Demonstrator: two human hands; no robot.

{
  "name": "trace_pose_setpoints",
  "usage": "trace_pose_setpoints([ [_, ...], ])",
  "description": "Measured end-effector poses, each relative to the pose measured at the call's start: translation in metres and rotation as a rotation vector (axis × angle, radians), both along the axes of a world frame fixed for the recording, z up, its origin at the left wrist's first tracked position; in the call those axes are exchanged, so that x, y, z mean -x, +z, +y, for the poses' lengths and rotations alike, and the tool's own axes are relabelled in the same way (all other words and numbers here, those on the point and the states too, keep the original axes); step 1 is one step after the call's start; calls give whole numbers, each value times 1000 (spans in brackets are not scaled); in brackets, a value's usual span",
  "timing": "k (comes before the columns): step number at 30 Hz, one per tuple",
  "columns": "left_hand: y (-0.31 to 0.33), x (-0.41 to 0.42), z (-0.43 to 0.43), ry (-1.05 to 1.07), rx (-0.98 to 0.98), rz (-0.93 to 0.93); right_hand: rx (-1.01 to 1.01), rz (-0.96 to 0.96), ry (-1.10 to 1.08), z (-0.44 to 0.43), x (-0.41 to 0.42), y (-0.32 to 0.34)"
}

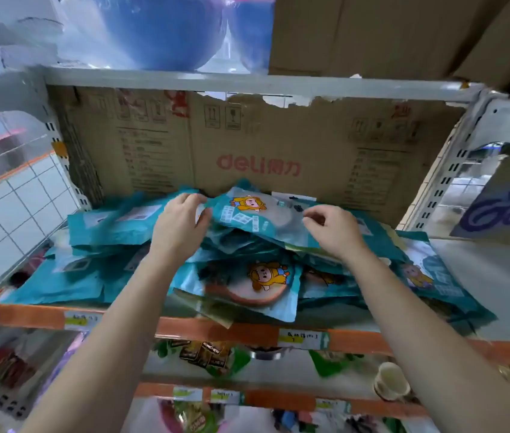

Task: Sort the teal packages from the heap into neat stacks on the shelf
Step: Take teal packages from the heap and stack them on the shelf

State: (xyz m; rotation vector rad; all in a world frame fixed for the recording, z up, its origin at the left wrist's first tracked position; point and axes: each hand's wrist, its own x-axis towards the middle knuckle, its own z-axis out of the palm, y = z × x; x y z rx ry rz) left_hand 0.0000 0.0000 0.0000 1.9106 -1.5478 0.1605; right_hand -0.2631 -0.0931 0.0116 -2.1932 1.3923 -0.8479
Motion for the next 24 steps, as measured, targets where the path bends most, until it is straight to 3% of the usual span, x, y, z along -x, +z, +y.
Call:
trace_pose_setpoints([
  [5,-2,-22,-28,-64,10,20,-38,231,-53,-15,-22,-8],
  [13,-6,-28,-44,-118,-7,97,-83,384,-231,-34,-27,-10],
  [18,-7,-25,-45,-98,-14,114,-202,475,-225,-37,-38,2],
  [24,-13,-24,-45,-59,-22,129,-355,366,-204,-49,-38,9],
])
